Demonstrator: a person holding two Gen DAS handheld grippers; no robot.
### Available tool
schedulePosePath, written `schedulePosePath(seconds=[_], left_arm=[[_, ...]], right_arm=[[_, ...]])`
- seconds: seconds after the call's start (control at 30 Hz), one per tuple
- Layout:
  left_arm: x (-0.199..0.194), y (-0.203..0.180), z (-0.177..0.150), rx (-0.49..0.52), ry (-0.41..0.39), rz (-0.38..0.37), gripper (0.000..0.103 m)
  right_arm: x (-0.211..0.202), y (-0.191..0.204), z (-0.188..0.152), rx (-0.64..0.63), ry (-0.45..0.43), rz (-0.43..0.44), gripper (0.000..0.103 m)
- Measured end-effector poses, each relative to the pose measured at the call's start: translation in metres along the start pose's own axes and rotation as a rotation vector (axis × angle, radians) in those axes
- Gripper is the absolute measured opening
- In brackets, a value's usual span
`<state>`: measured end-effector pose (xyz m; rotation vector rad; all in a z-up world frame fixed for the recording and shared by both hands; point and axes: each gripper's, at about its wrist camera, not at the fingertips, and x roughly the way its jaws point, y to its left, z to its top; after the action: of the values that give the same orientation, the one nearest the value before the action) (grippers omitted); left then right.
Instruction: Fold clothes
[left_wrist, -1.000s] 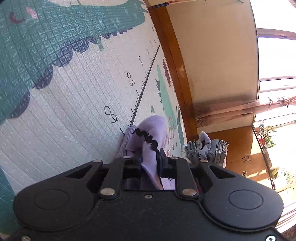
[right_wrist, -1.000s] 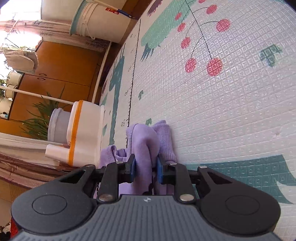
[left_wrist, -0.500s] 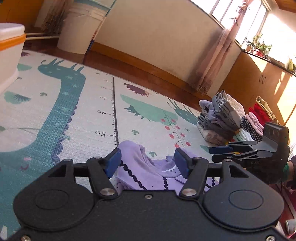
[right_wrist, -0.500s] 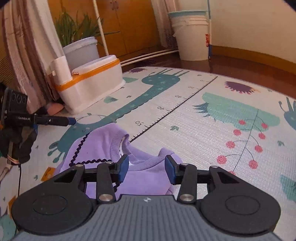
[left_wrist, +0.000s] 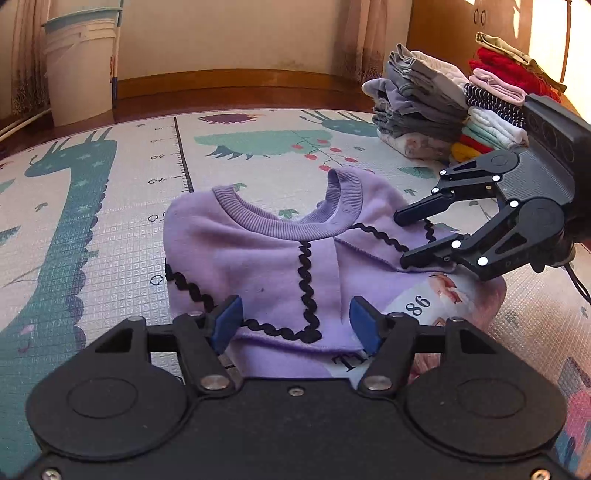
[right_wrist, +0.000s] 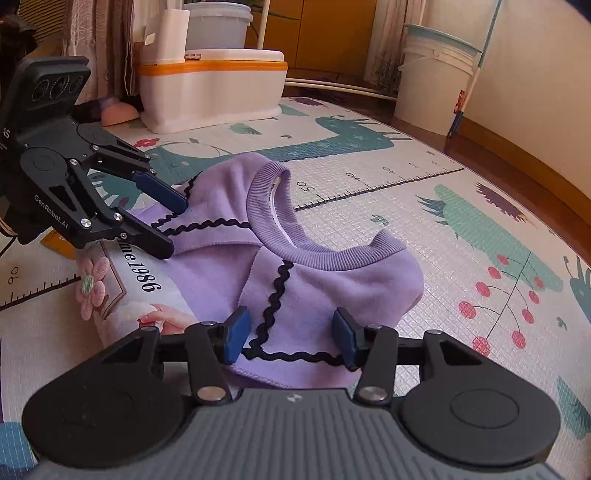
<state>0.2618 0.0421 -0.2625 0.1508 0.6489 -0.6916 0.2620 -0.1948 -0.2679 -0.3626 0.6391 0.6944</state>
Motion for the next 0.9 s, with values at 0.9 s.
schedulePosePath(seconds=[0.9], left_arm=[[0.018, -0.031, -0.012, 0.076, 0.024, 0.008, 0.076]], right_arm=[[-0.007, 0.015, -0.027, 0.092, -0.022, 0.066, 0.046]])
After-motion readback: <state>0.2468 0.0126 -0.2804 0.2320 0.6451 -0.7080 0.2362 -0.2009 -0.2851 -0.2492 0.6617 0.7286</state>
